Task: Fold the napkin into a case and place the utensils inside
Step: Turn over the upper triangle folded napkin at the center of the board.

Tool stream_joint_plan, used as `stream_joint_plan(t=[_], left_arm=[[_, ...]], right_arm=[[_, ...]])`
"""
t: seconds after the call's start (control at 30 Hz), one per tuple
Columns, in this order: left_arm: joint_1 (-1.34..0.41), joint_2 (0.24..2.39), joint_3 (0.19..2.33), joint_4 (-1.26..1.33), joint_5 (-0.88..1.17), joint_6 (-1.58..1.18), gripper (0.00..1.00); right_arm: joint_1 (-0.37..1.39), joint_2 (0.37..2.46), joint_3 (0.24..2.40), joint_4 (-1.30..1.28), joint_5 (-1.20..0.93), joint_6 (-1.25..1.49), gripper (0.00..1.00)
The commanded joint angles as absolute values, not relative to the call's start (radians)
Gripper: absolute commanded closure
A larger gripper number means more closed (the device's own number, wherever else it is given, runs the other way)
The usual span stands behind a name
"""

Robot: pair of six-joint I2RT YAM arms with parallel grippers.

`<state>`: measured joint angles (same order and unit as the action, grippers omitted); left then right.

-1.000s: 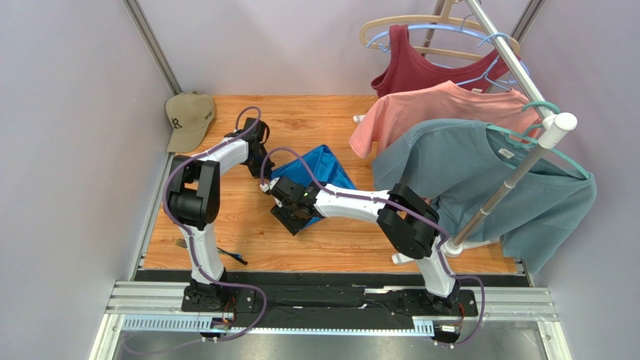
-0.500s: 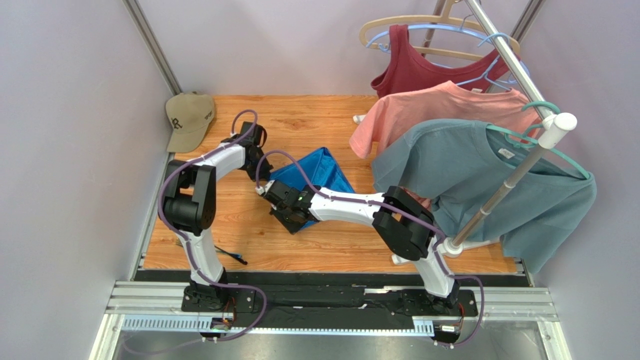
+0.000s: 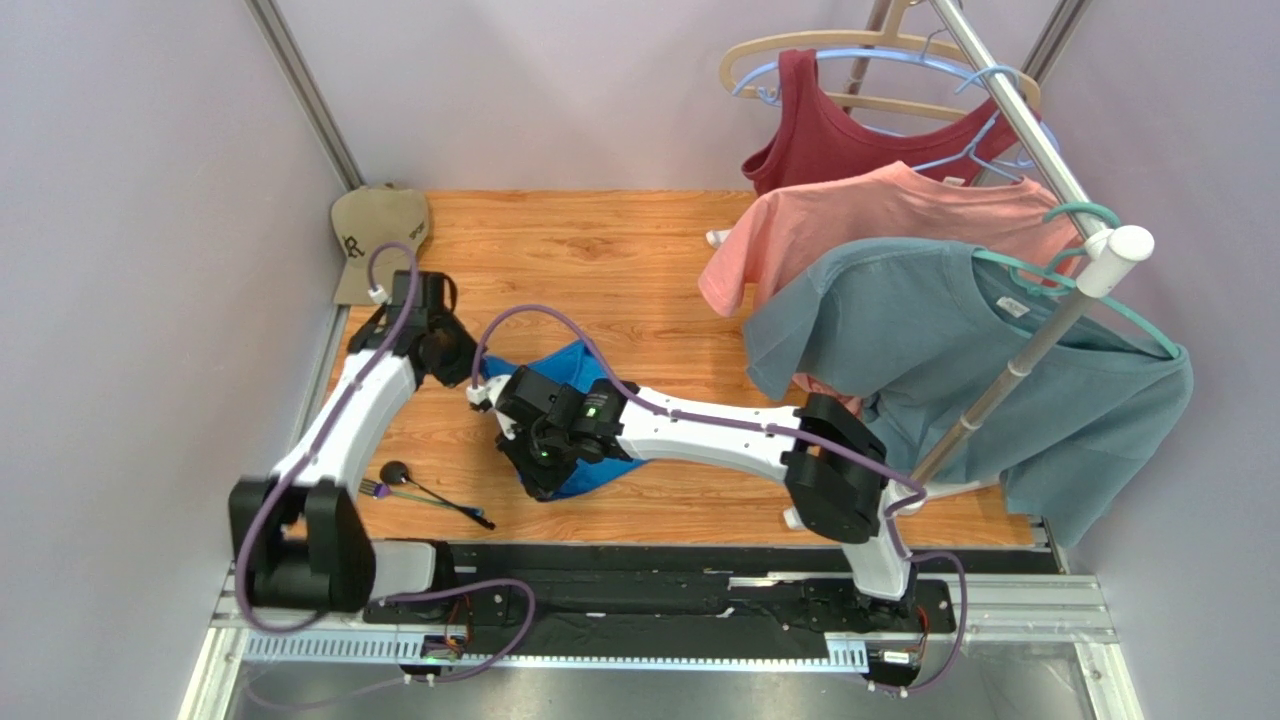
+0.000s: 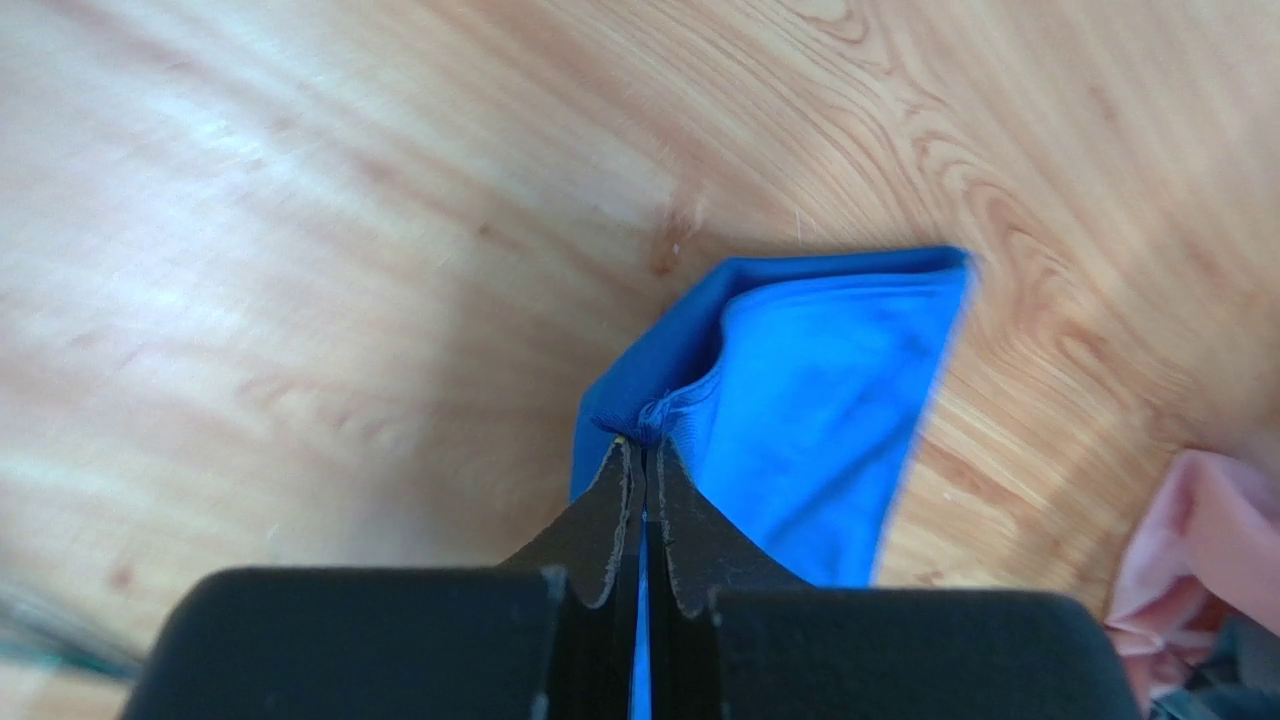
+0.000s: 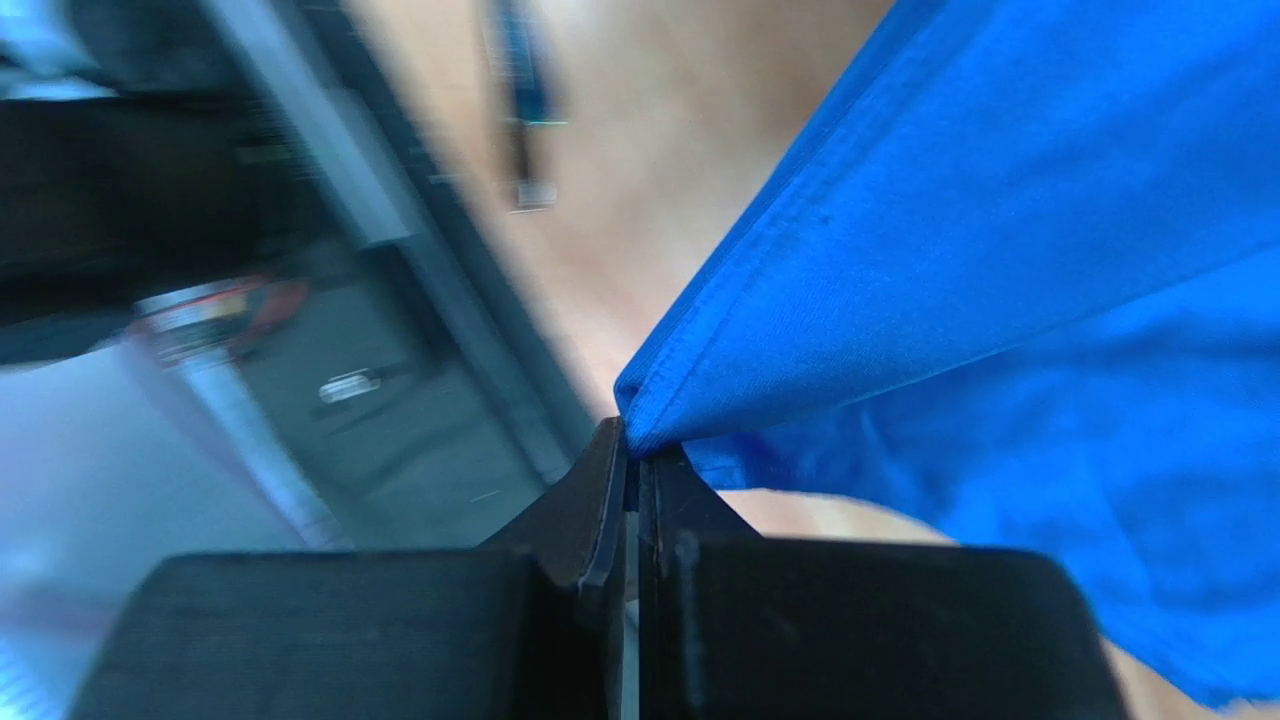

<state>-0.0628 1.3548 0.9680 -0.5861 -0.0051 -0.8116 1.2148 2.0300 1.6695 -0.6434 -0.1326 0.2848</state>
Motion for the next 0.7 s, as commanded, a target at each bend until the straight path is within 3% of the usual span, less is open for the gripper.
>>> stream_joint_plan(t=[0.0,0.13,0.3,0.5,0.67], left_arm=[[-0.029,1.087,0.95,-0.736,-0.1,-0.822,1.0],[-0.02,0.895,1.05,-0.824,-0.172,-0.787,1.0],[-0.025,0.966,1.147,-0.763,-0.106,-0.712,1.0],[-0.208,1.302,1.227,-0.591,-0.107,-0.695,1.0],[-0.336,1.748,1.46,-0.549,-0.074,-0.678,1.0]], right_arm=[[1.25,1.884,1.697,-0.582,-0.369,0.389,1.0],[1.258,1.816,1.668,-0.438,-0.552,0.475,1.0],[1.212,1.734,1.548,-0.261,-0.659,0.572,1.0],[1.039,1.7,1.186,0.118,-0.811,0.762,1.0],[0.887,1.707,0.931,0.412,-0.879,0.849,1.0]])
